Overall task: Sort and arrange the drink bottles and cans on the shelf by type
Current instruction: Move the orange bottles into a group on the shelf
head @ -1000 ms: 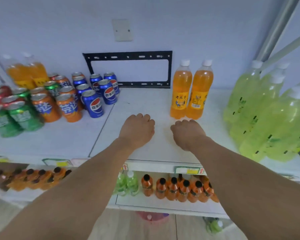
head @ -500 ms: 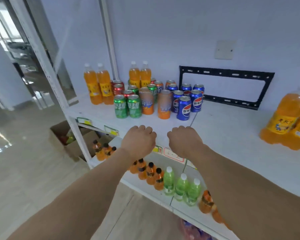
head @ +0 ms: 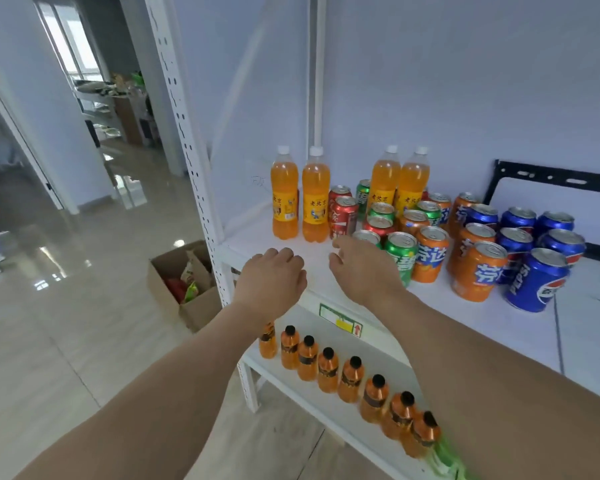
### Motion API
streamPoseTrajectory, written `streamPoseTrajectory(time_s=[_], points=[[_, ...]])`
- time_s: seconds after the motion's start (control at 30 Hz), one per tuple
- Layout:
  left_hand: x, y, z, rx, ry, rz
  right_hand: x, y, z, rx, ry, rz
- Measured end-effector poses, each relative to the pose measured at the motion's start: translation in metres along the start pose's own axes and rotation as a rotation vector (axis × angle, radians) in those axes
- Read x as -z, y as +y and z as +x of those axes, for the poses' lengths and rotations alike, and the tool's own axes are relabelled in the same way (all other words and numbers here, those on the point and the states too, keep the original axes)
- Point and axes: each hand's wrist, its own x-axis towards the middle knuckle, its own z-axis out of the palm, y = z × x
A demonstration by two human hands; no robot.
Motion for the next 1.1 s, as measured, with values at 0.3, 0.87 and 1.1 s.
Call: streamPoseTrajectory(time_s=[0.3, 0.87, 1.1], points=[[-0.078, -0.077, 0.098, 0.729, -0.174, -0.769, -0.058, -0.008, 0.159, -0.35, 0.181, 0.679], [-0.158, -0.142, 0.163, 0.372, -0.134, -1.446, -0.11, -0.016, 0.217, -0.588, 0.279, 0.796], [-0.157, -0.157, 0.162, 0.239, -0.368, -1.54, -0.1, -0.043, 0.174, -0.706, 0.396, 0.764]])
